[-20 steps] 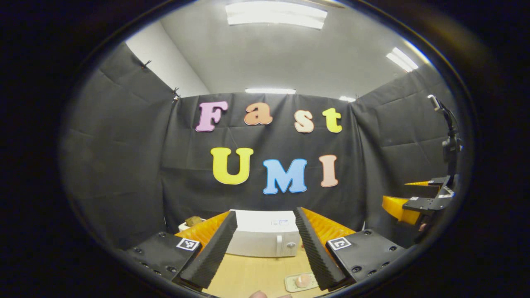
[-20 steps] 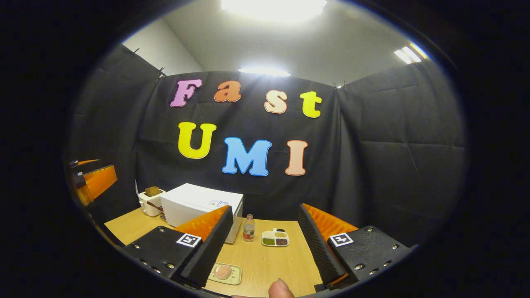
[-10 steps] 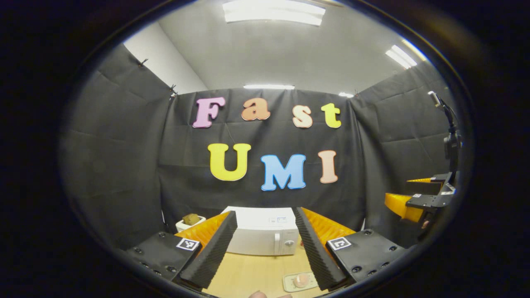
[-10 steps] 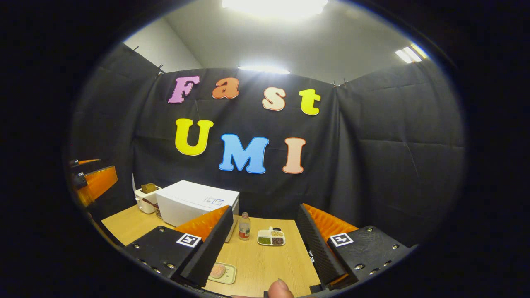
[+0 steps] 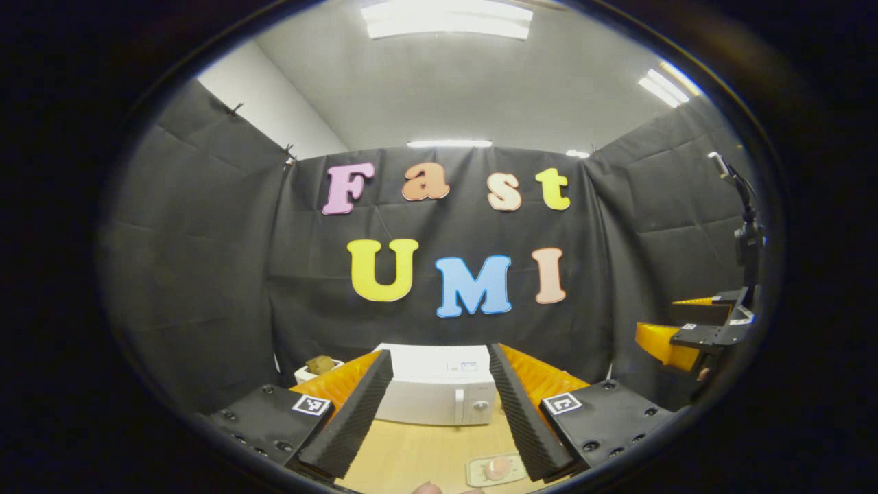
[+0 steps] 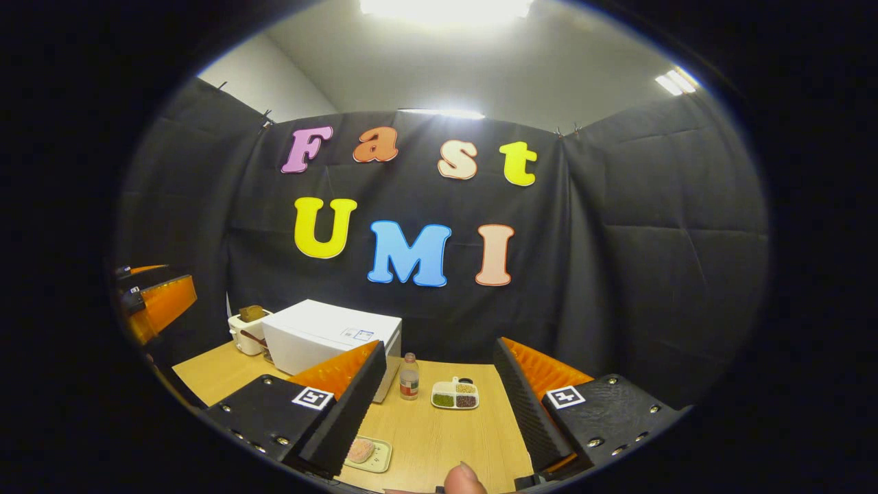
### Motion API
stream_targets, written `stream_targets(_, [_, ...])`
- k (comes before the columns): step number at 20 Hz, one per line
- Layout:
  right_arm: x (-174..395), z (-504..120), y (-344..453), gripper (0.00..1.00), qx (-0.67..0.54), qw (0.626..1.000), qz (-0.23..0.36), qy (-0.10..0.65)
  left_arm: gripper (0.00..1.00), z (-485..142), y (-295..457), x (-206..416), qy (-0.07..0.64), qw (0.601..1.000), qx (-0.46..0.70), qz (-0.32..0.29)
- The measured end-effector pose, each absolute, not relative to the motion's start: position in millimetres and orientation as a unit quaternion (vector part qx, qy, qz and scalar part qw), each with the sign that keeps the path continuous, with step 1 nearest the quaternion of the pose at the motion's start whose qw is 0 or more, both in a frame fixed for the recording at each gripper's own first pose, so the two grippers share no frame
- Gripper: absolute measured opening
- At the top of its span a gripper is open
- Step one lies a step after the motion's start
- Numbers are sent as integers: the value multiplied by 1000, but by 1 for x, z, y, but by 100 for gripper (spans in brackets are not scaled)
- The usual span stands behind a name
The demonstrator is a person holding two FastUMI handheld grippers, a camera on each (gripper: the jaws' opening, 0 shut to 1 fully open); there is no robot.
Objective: Open the microwave oven with the left hand, put the food in, and close the microwave oven.
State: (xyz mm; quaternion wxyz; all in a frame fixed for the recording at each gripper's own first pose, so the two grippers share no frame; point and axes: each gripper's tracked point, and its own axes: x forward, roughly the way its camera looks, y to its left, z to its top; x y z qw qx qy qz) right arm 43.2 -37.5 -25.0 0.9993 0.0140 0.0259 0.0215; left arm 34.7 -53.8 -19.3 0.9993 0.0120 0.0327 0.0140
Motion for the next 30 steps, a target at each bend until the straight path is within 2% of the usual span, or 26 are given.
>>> stream_targets(6, [47,-33,-36,97,26,998,40,30,94,-27,-62,33,43,999,7,24])
stream_targets(12, [60,-34,-24,97,17,996,85,31,93,-44,-57,22,57,996,-15,68])
stream_targets(17, [73,-34,-35,97,6,992,123,25,99,-57,-73,26,74,993,-4,97])
stream_targets(18, [75,-33,-40,97,6,991,128,26,94,-60,-80,29,77,992,-3,100])
stream_targets(21, [78,-36,-58,97,6,989,142,28,94,-71,-105,44,88,991,-6,102])
stream_targets(24, [81,-46,-77,97,13,989,141,41,93,-94,-121,63,104,989,-9,102])
stream_targets(26, [89,-52,-89,97,15,991,125,53,96,-114,-127,80,118,989,-5,92])
stream_targets(30, [108,-69,-98,97,0,994,77,75,94,-166,-129,123,140,989,15,54])
